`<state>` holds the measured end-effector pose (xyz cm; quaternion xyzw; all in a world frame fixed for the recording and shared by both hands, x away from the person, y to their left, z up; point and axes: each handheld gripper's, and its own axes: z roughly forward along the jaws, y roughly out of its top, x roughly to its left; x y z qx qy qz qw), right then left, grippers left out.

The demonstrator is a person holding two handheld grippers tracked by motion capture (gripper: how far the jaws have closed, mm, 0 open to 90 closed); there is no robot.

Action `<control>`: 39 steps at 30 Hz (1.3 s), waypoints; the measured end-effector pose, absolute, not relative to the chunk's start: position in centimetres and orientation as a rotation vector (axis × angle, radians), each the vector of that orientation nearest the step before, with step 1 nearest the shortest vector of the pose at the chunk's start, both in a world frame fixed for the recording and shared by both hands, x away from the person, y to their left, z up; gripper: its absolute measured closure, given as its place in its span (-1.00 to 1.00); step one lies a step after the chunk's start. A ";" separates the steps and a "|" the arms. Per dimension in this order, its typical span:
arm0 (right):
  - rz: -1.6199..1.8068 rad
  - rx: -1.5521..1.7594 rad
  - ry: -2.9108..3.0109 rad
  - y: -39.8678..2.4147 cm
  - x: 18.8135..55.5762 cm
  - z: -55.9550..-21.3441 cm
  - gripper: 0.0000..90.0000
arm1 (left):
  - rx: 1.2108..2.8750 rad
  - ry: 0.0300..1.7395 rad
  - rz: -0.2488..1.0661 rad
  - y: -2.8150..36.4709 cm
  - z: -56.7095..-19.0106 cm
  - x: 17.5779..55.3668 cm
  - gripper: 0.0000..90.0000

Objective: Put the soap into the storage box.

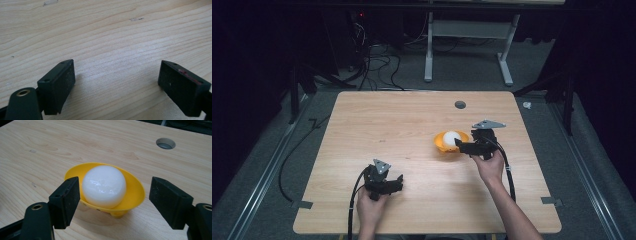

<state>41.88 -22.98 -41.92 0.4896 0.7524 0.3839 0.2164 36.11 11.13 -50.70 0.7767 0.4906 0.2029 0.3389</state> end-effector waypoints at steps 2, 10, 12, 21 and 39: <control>1.064 1.358 2.081 -23.2 41.7 -41.8 -0.43 | 2.023 1.278 0.528 11.1 -50.7 36.1 -0.68; 1.067 1.360 2.072 -23.7 40.9 -41.8 -0.43 | 2.022 1.278 0.528 11.1 -50.7 36.1 -0.68; 1.071 1.359 2.068 -23.8 40.7 -41.8 -0.43 | 2.023 1.278 0.528 11.1 -50.7 36.1 -0.68; 1.075 1.355 2.065 -24.2 39.9 -41.8 -0.42 | 2.023 1.278 0.528 11.1 -50.7 36.1 -0.68; 1.101 1.376 2.025 -25.2 38.5 -42.1 -0.41 | 2.022 1.278 0.528 11.1 -50.7 36.1 -0.68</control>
